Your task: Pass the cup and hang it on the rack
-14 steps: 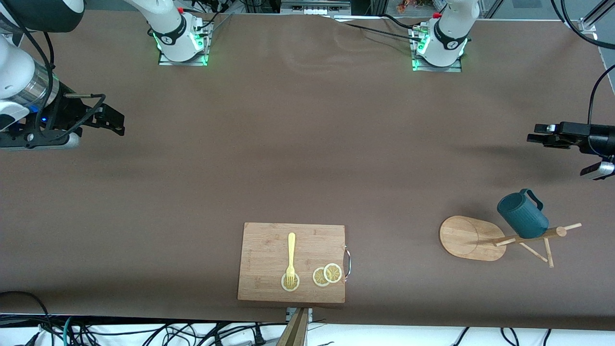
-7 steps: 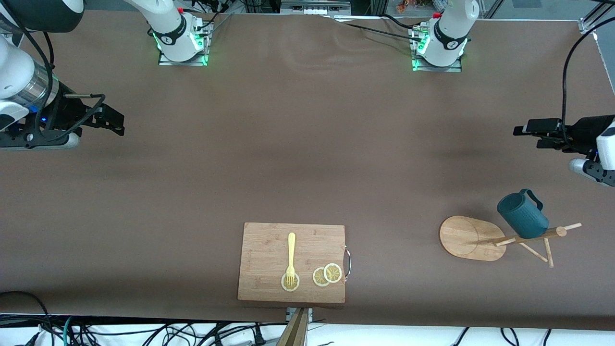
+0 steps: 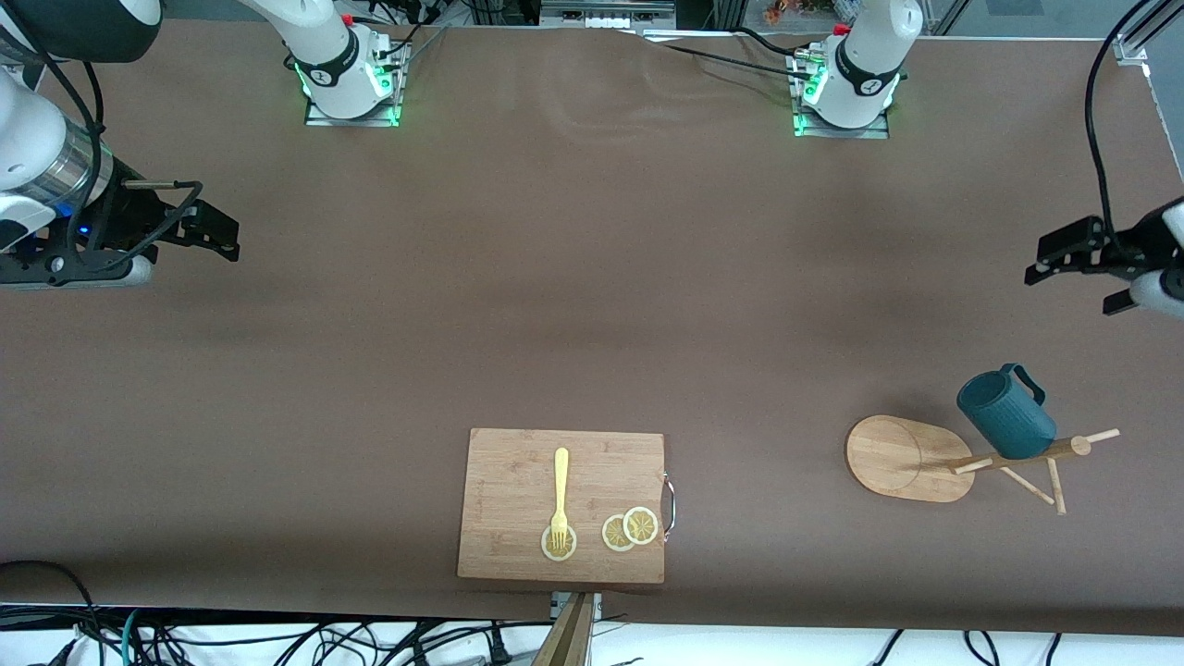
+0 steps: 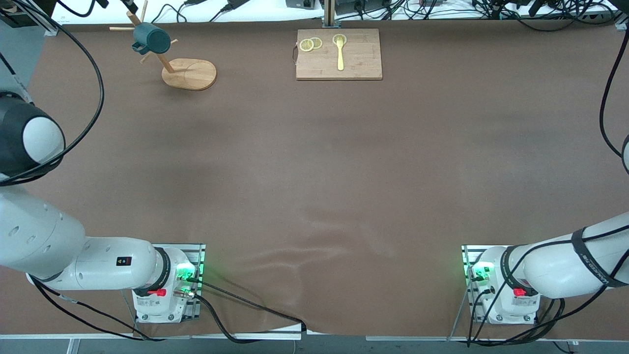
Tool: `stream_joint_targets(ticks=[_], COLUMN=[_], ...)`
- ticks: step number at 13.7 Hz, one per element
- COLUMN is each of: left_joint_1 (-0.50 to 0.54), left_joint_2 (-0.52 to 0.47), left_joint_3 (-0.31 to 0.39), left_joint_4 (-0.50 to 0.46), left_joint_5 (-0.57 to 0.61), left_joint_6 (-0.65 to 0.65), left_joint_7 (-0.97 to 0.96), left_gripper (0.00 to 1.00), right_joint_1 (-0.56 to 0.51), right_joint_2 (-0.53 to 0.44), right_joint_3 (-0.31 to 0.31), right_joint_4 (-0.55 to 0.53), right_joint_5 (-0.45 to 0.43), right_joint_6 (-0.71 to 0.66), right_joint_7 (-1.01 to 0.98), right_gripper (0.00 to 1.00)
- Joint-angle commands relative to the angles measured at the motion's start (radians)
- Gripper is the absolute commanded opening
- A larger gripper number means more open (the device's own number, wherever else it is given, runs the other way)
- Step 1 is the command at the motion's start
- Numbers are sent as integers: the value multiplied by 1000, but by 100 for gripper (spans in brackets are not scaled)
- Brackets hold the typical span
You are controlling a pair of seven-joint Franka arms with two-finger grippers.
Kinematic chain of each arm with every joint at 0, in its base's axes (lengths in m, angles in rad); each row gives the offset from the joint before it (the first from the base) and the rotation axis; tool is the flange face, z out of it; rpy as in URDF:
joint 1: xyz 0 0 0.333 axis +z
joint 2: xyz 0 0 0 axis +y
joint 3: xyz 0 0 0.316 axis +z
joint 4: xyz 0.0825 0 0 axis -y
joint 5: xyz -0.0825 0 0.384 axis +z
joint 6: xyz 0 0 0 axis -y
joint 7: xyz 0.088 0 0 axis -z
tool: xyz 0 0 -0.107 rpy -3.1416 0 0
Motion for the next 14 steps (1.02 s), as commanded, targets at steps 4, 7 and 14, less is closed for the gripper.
stream_joint_targets(ticks=[4, 7, 14], left_joint_1=[-39, -38, -42], left_joint_2=[-108, -107, -76], left_joint_3=[-48, -83, -85], left_joint_4=[-67, -70, -48], left_joint_5=[46, 77, 77], left_joint_6=[-155, -162, -162], left_joint_7=[-335, -400, -403], left_gripper=[100, 100, 100], right_joint_1=[-2, -2, -6], right_joint_2=[6, 6, 6], right_joint_3=[0, 0, 0], right_joint_4=[18, 18, 17], right_joint_5=[-11, -11, -11], right_joint_6=[-13, -15, -16], right_joint_7=[-10, -9, -10], right_gripper=[100, 100, 100])
